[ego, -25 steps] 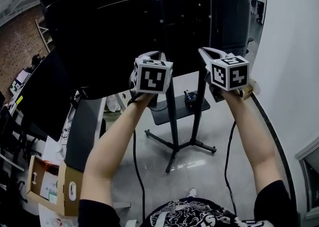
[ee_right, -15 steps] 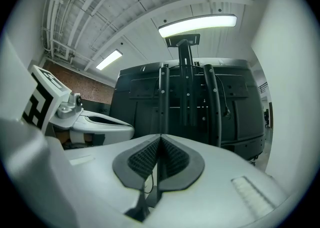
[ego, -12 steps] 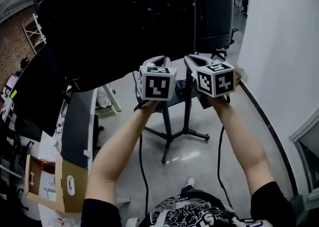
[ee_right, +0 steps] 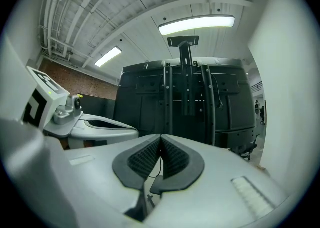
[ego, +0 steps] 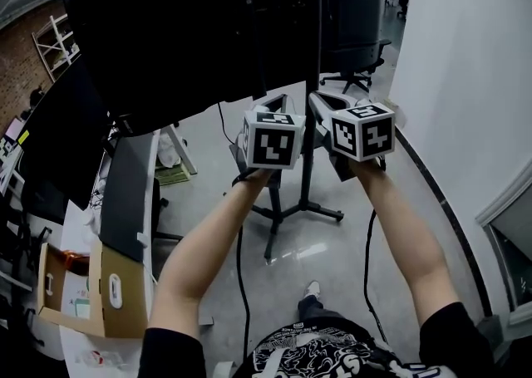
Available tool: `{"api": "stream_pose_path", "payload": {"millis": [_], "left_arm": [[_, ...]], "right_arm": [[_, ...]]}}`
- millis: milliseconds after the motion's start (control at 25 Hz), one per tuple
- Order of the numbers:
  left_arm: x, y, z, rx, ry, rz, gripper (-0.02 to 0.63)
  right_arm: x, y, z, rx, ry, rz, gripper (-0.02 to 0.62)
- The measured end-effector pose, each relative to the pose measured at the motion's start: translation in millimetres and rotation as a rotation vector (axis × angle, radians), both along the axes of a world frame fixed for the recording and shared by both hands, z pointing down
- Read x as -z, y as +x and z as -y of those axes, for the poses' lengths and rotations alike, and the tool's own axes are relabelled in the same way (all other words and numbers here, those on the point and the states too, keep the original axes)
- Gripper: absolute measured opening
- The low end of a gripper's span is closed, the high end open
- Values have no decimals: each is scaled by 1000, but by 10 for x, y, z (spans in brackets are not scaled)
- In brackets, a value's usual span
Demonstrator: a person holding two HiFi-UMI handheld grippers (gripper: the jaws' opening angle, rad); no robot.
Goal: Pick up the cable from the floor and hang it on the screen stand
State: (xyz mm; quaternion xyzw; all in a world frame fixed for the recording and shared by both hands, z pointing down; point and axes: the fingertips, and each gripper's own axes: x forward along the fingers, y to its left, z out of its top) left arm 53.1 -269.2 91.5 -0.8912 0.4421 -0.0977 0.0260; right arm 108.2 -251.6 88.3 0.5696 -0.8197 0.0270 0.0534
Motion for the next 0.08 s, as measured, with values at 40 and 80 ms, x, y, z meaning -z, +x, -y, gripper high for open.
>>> {"api": "stream_pose_path", "payload": {"millis": [40, 80], "left_arm": [[-26, 2, -25, -2, -2, 1, 2], [-52, 3, -50, -5, -4, 1, 2]], "right_arm": [[-18, -11, -28, 1, -3, -1, 5], [-37, -21, -55, 1, -6, -1, 5]]}}
